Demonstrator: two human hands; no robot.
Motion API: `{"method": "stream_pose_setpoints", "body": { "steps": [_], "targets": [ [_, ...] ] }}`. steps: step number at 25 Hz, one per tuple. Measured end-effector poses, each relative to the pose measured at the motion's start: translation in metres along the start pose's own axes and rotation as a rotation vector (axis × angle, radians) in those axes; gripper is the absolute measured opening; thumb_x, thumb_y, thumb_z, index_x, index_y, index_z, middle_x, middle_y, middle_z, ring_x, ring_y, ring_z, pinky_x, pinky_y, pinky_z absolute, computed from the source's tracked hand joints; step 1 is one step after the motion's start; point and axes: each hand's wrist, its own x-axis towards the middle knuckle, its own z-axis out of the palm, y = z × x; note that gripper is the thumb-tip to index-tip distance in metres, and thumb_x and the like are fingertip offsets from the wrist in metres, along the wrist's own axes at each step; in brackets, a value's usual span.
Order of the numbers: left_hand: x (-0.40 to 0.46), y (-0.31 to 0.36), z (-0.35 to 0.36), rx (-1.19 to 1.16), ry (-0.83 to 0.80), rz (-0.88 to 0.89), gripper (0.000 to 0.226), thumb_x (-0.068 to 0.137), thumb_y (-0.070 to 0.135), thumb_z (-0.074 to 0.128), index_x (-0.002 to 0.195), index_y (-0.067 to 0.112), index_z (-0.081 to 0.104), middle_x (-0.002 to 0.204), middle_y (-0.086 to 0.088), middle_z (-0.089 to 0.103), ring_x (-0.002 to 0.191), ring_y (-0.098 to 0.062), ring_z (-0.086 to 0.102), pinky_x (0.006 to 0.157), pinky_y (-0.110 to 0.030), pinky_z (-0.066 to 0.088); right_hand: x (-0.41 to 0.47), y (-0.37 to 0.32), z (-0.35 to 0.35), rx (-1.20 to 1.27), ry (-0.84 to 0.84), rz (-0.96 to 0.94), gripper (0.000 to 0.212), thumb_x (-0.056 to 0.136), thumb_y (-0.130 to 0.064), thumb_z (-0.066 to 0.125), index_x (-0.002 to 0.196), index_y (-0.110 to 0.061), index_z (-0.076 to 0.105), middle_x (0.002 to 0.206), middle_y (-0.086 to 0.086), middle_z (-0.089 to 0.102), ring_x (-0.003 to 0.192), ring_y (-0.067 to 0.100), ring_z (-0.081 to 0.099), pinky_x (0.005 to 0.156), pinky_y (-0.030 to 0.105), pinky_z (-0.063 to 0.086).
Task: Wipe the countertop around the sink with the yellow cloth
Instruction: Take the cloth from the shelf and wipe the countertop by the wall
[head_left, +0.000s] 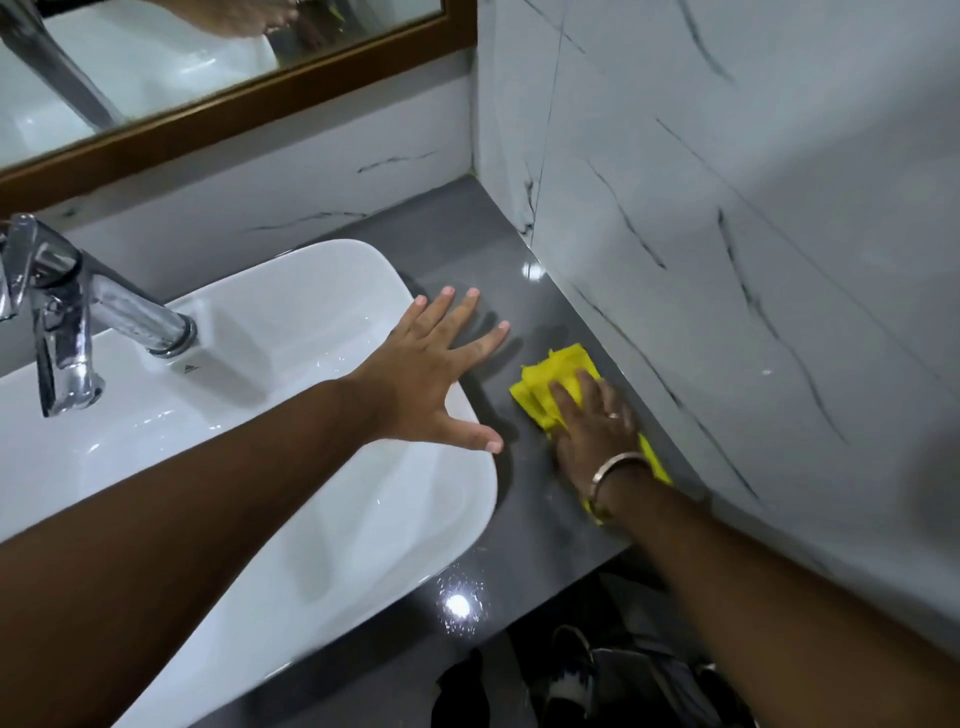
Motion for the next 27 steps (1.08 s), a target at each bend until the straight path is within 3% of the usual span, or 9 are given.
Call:
{"method": "stream_pose_setpoints", "body": {
  "steps": [5,7,9,11,15,18,20,22,27],
  "targets": [
    [-0.009,0.007,0.0,0.084,0.041,-0.099,0.108,0.068,0.093,0.026,0.152,0.032,-0.002,0.161,-0.017,-0.006,0.145,-0.04,-0.013,0.113,-0.061,-0.007,-0.124,-0.032,0.019,0.075,-0.168,-0.424,0.054,0.085,-0.033,0.047,0.137,-0.035,0.033,0.152,0.004,0.031,0.138,0.032,0.031,0.109,0.054,0.033],
    [-0.041,0.029,0.01,-0.004,0.119,-0.257,0.095,0.079,0.085,0.021,0.153,0.029,-0.001,0.162,-0.015,-0.004,0.146,-0.041,-0.01,0.113,-0.063,-0.003,-0.093,-0.004,0.018,-0.015,-0.099,-0.319,0.053,0.083,-0.033,0.039,0.136,-0.033,0.033,0.15,0.013,0.034,0.133,0.041,0.036,0.104,0.058,0.038],
    [-0.098,0.053,0.03,-0.138,0.129,-0.396,0.087,0.083,0.079,0.016,0.152,0.03,-0.006,0.162,-0.01,-0.011,0.146,-0.039,-0.012,0.114,-0.061,-0.003,-0.062,0.013,0.009,-0.026,0.021,0.01,0.058,0.078,-0.036,0.031,0.135,-0.025,0.035,0.146,0.023,0.038,0.127,0.048,0.039,0.099,0.062,0.04],
    [-0.168,0.063,0.05,-0.192,0.067,-0.503,0.084,0.083,0.078,0.009,0.151,0.031,-0.009,0.162,-0.008,-0.011,0.147,-0.038,-0.008,0.115,-0.062,0.003,-0.077,-0.018,0.021,0.064,0.041,0.127,0.064,0.075,-0.036,0.031,0.137,-0.02,0.038,0.147,0.024,0.035,0.131,0.047,0.035,0.105,0.056,0.033],
    [-0.272,0.031,0.067,-0.168,0.036,-0.781,0.087,0.083,0.078,0.005,0.153,0.025,0.002,0.162,-0.014,0.005,0.146,-0.04,0.005,0.113,-0.061,0.006,-0.164,-0.126,0.055,0.111,-0.103,-0.163,0.07,0.075,-0.035,0.052,0.141,-0.021,0.033,0.15,0.022,0.031,0.135,0.04,0.032,0.107,0.052,0.032],
    [-0.33,0.0,0.072,-0.13,0.048,-0.87,0.088,0.082,0.078,0.003,0.153,0.025,0.0,0.162,-0.01,-0.001,0.147,-0.032,-0.006,0.115,-0.057,-0.005,-0.143,-0.094,0.044,-0.001,-0.135,-0.417,0.075,0.074,-0.035,0.061,0.141,-0.021,0.033,0.15,0.015,0.033,0.134,0.037,0.036,0.107,0.04,0.037],
    [-0.358,-0.014,0.073,-0.096,0.06,-0.875,0.091,0.083,0.078,0.004,0.153,0.02,0.007,0.162,-0.012,0.005,0.147,-0.033,-0.004,0.115,-0.057,-0.004,-0.115,-0.045,0.032,0.019,-0.074,-0.204,0.068,0.076,-0.037,0.053,0.14,-0.02,0.037,0.151,0.008,0.031,0.134,0.036,0.035,0.113,0.033,0.03],
    [-0.37,-0.02,0.075,-0.092,0.071,-0.863,0.089,0.085,0.076,0.007,0.153,0.019,0.011,0.161,-0.012,0.009,0.148,-0.033,0.0,0.116,-0.055,-0.003,-0.106,-0.026,0.03,-0.001,0.031,0.041,0.063,0.079,-0.034,0.047,0.139,-0.017,0.038,0.152,0.019,0.027,0.135,0.043,0.03,0.11,0.05,0.028],
    [-0.369,-0.02,0.077,-0.115,0.109,-0.838,0.079,0.089,0.071,0.01,0.153,0.025,0.005,0.162,-0.007,0.006,0.148,-0.025,-0.006,0.118,-0.053,-0.007,-0.168,-0.167,0.07,0.355,-0.097,-0.025,0.067,0.076,-0.028,0.059,0.138,-0.013,0.039,0.147,0.02,0.037,0.138,0.042,0.024,0.111,0.058,0.022]
  ]
}}
